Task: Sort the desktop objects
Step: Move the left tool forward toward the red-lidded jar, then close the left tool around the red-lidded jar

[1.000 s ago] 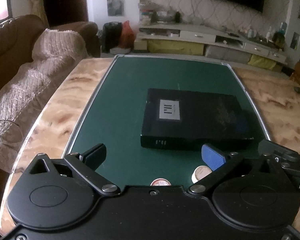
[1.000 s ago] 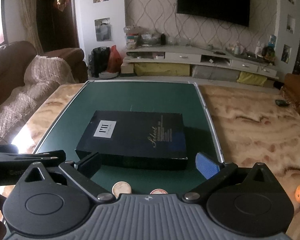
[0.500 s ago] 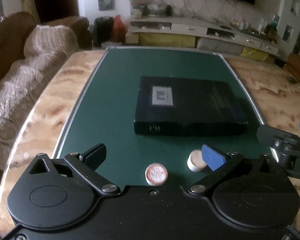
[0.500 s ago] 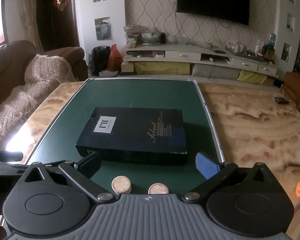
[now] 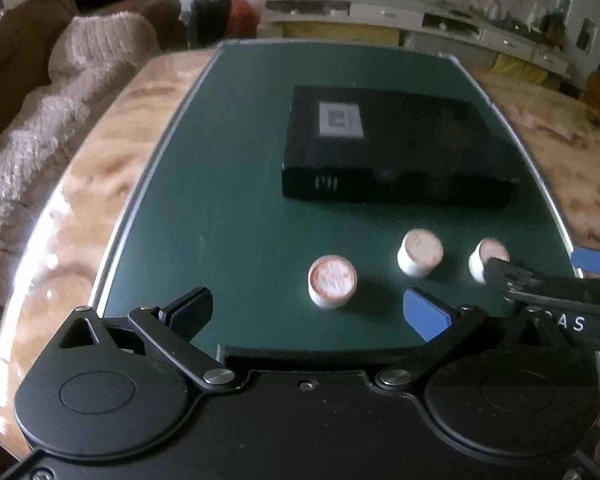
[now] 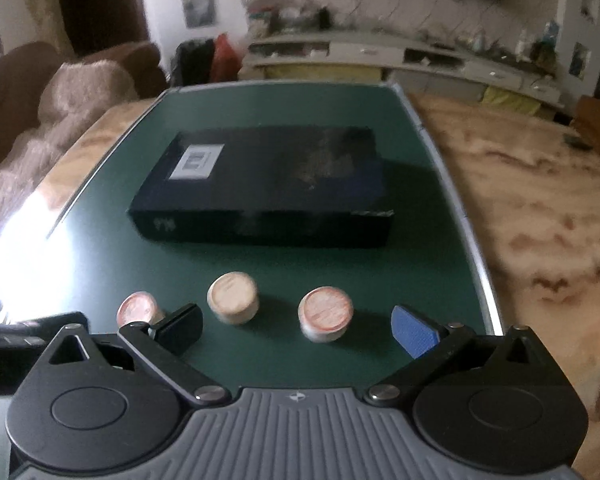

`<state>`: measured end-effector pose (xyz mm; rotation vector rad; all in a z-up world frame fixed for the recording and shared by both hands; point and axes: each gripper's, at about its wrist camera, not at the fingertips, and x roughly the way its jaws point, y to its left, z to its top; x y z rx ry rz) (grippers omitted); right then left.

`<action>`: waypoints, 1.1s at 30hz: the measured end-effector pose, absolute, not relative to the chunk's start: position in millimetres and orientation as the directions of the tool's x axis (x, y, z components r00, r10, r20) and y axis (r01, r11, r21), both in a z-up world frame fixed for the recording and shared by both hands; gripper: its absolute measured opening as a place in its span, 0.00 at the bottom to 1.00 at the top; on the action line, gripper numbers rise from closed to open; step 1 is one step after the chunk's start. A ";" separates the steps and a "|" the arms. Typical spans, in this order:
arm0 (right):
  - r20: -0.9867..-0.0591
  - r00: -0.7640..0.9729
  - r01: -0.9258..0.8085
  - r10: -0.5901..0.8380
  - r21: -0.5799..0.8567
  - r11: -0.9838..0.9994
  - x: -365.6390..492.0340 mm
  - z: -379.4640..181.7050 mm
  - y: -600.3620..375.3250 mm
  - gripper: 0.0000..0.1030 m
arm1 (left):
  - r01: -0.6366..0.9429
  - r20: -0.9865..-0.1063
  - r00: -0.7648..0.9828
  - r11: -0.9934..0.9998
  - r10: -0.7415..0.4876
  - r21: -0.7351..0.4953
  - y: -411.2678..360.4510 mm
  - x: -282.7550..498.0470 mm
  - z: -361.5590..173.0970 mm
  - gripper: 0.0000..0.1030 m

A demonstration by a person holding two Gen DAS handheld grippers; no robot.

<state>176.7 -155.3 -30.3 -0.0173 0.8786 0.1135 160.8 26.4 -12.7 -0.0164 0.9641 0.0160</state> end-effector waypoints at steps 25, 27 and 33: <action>-0.884 0.445 -0.023 0.142 0.147 0.989 238.7 -73.0 -212.0 1.00 | -0.024 -0.870 0.492 0.999 -0.017 -0.033 41.1 189.1 -49.0 1.00; -0.875 0.455 -0.014 0.168 0.182 0.983 235.5 -71.7 -215.4 1.00 | -0.006 -0.876 0.482 1.000 -0.011 -0.015 35.9 196.0 -52.6 1.00; -0.858 0.484 -0.010 0.174 0.193 0.981 230.0 -65.0 -220.5 1.00 | 0.015 -0.898 0.440 1.000 -0.029 -0.025 26.3 214.0 -67.7 0.97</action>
